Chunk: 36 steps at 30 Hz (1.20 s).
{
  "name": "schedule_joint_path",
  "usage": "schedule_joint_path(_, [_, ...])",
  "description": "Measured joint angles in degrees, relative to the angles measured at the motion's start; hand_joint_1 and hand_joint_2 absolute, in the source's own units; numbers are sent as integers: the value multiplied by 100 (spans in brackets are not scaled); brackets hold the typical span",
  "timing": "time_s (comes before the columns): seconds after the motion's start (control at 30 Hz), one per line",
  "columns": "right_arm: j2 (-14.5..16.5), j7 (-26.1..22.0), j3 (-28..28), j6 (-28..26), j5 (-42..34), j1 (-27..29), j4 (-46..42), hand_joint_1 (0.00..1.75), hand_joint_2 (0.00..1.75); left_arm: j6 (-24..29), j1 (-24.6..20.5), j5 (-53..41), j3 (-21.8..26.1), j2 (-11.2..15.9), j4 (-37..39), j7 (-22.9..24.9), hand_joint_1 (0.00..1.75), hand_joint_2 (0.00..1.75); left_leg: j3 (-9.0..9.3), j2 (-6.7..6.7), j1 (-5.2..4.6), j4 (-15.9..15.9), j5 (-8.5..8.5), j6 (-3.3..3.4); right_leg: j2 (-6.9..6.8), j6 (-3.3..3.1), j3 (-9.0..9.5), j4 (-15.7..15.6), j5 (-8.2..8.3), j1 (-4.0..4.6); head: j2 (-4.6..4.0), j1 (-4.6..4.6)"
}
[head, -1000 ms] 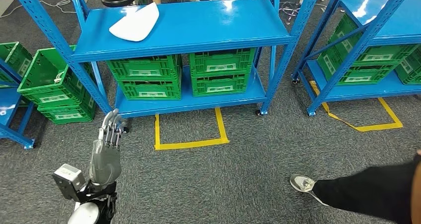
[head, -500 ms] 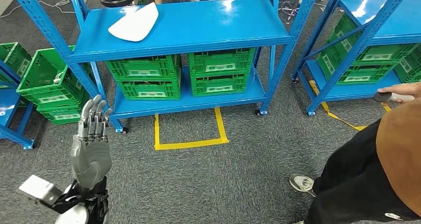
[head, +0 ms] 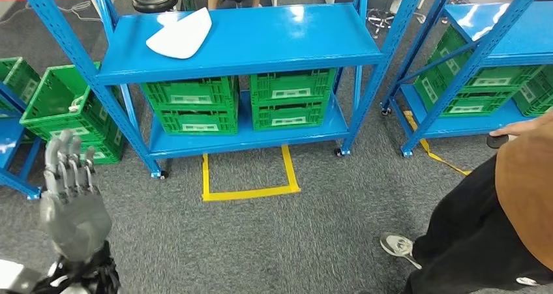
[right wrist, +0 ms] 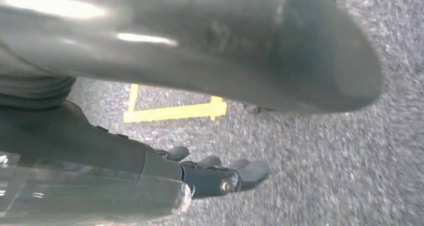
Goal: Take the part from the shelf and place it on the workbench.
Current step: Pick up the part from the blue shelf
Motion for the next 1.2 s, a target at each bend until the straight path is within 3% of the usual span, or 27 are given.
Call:
schedule_joint_path(0.07, [0,60,3,9,12,10,2,0,0,0,4,-21,40,16,-41,5,0,0,78,18,10,0,-57,-20,-8,20,-514,777,-248,-11,1,38])
schedule_joint_path(0.1, [2,75,6,7,15,25,2,0,0,0,8,-28,50,24,-51,10,0,0,129,18,17,0,-94,-42,-11,28,-682,965,-247,-13,1,49])
schedule_joint_path(0.13, [6,85,9,6,18,40,2,0,0,0,11,-34,56,32,-64,13,0,0,192,12,26,0,-137,-70,-13,26,-755,949,-145,-14,1,60])
schedule_joint_path(0.17, [10,92,11,5,19,50,2,0,0,0,13,-37,62,39,-82,14,0,0,271,3,38,-1,-185,-102,-14,25,-723,707,55,-14,0,71])
schedule_joint_path(0.23, [17,134,15,20,20,63,2,0,0,2,13,-38,81,45,-127,25,0,0,430,-19,59,-29,-294,-167,-9,7,-510,-79,570,-10,0,87])
schedule_joint_path(0.27, [19,175,17,36,31,72,2,0,0,7,14,-36,92,46,-149,39,0,0,491,-36,64,-61,-340,-202,-13,-15,-402,-413,695,-1,0,94])
schedule_joint_path(0.3, [22,221,20,55,48,79,1,0,0,17,19,-34,102,47,-168,63,0,0,544,-52,67,-126,-378,-238,-19,-47,-322,-620,749,11,0,97])
schedule_joint_path(0.4, [60,352,41,79,108,94,1,0,0,49,52,-34,130,61,-231,141,0,0,611,-82,68,-19,-278,-357,-53,-178,-100,-816,613,15,0,89])
schedule_joint_path(0.43, [76,383,50,78,116,95,2,0,0,52,61,-33,137,70,-248,157,0,0,497,-58,71,258,-187,-391,-61,-220,-3,-857,571,8,1,64])
schedule_joint_path(0.5, [98,422,63,77,120,82,2,0,0,57,75,-22,146,95,-269,187,0,0,-18,14,82,1044,-167,-434,-68,-276,201,-921,463,6,0,-5])
schedule_joint_path(0.57, [110,442,75,76,121,86,2,0,0,59,106,-10,147,112,-273,209,0,0,-630,41,84,1684,-530,-452,-60,-296,424,-971,313,13,1,-60])
schedule_joint_path(0.63, [116,446,98,76,121,103,3,0,0,59,141,3,147,126,-273,216,0,0,-1010,48,85,1745,-964,-453,-48,-296,704,-1033,142,15,0,-86])
schedule_joint_path(0.67, [116,447,109,77,121,106,3,0,0,59,156,8,148,133,-273,217,0,0,-1094,52,85,1561,-999,-444,-41,-293,858,-1070,57,16,1,-94])
schedule_joint_path(0.7, [116,446,116,78,121,105,3,0,0,59,166,14,148,142,-272,217,0,0,-1125,66,81,1266,-817,-424,-35,-285,1011,-1115,-27,19,1,-104])
schedule_joint_path(0.8, [135,426,122,88,122,80,0,0,0,58,190,32,151,168,-277,220,0,0,-1013,204,18,406,363,-326,-13,-222,1444,-1275,-301,17,1,-114])
schedule_joint_path(0.83, [147,415,123,92,123,57,-8,0,0,57,189,39,155,171,-292,220,0,0,-928,227,-7,283,559,-294,-6,-182,1586,-1304,-334,11,1,-115])
schedule_joint_path(0.87, [160,407,123,98,125,20,-19,0,0,57,175,44,161,172,-320,220,0,0,-825,217,-22,244,557,-266,-6,-138,1664,-1255,-314,6,1,-114])
schedule_joint_path(0.93, [194,397,125,108,126,-68,-40,0,0,55,126,68,176,170,-389,227,0,0,-611,173,-10,180,535,-186,-27,-69,1581,-784,-153,-3,0,-121])
schedule_joint_path(0.97, [211,396,126,113,125,-100,-48,0,0,50,104,90,180,169,-412,234,0,0,-516,160,0,168,517,-144,-38,-61,1390,-416,-150,-1,0,-112])
schedule_joint_path(1.0, [225,399,128,116,122,-110,-52,0,0,43,92,117,181,168,-422,242,0,0,-438,138,9,161,491,-109,-43,-63,1161,-42,-259,0,0,-99])
schedule_joint_path(1.07, [237,411,140,122,119,-69,-58,0,0,26,90,160,177,166,-422,253,0,0,-340,55,9,157,406,-79,-47,-57,720,486,-750,4,-1,-67])
schedule_joint_path(1.1, [238,419,149,125,118,-31,-58,0,0,22,92,173,176,166,-421,253,0,0,-302,-3,9,157,362,-79,-47,-44,551,601,-1030,4,-1,-49])
schedule_joint_path(1.13, [238,425,157,125,116,6,-56,0,0,17,95,180,176,166,-418,254,0,0,-262,-60,7,158,317,-82,-47,-34,437,596,-1209,5,-1,-28])
schedule_joint_path(1.17, [237,429,163,126,116,34,-54,0,0,12,98,184,176,166,-414,254,0,0,-214,-106,5,158,270,-87,-47,-37,370,471,-1232,8,-1,-1])
schedule_joint_path(1.2, [236,431,167,127,116,48,-51,0,0,6,100,186,176,166,-411,254,0,0,-159,-140,1,159,221,-95,-47,-59,339,234,-1055,14,-1,31])
